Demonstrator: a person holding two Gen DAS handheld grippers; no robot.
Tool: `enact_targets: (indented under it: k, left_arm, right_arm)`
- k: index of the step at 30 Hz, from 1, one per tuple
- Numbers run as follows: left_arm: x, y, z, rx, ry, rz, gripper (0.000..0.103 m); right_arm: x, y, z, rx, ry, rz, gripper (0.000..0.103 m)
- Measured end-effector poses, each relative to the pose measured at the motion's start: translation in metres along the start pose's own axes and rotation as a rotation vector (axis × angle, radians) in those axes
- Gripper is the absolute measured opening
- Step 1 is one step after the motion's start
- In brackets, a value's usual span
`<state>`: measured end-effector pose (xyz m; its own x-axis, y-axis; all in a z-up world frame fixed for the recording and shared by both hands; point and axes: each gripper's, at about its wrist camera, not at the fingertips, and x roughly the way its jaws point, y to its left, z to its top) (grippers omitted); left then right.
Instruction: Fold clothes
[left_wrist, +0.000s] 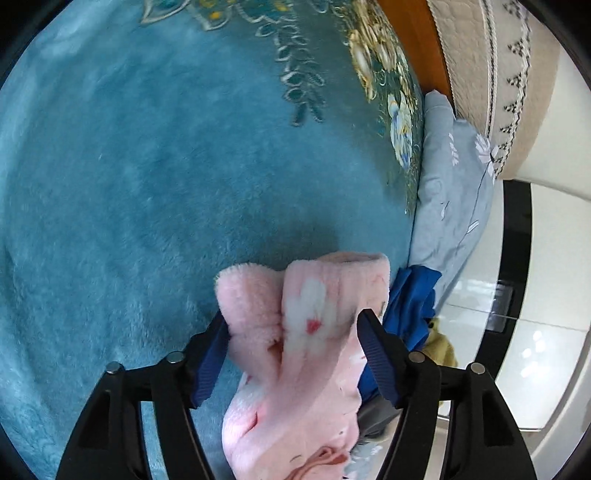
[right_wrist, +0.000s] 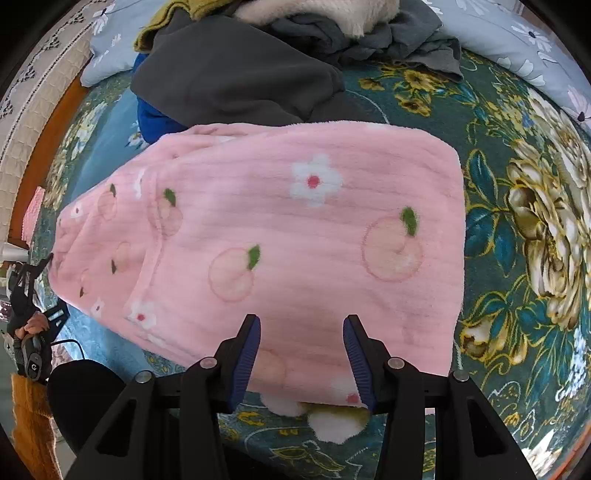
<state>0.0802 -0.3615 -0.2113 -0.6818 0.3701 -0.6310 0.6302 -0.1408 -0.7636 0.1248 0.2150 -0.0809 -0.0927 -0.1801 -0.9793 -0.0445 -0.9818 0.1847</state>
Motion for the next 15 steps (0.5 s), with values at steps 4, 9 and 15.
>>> enact_targets:
  k: [4,9,15]
  left_arm:
    - [-0.005,-0.013,-0.001,0.065,-0.026,0.060,0.031]
    - [-0.019,-0.053,-0.019,0.235,-0.095,0.141,0.027]
    - [-0.039,-0.139,-0.063,0.523,-0.141,0.171,0.027]
  right_arm:
    - [0.002,-0.001,0.001,0.008,-0.003,0.023,0.050]
    - [0.001,-0.008,-0.001,0.026,-0.010,0.060,0.050]
    - [0.003,-0.021,-0.004,0.060,-0.014,0.124,0.050]
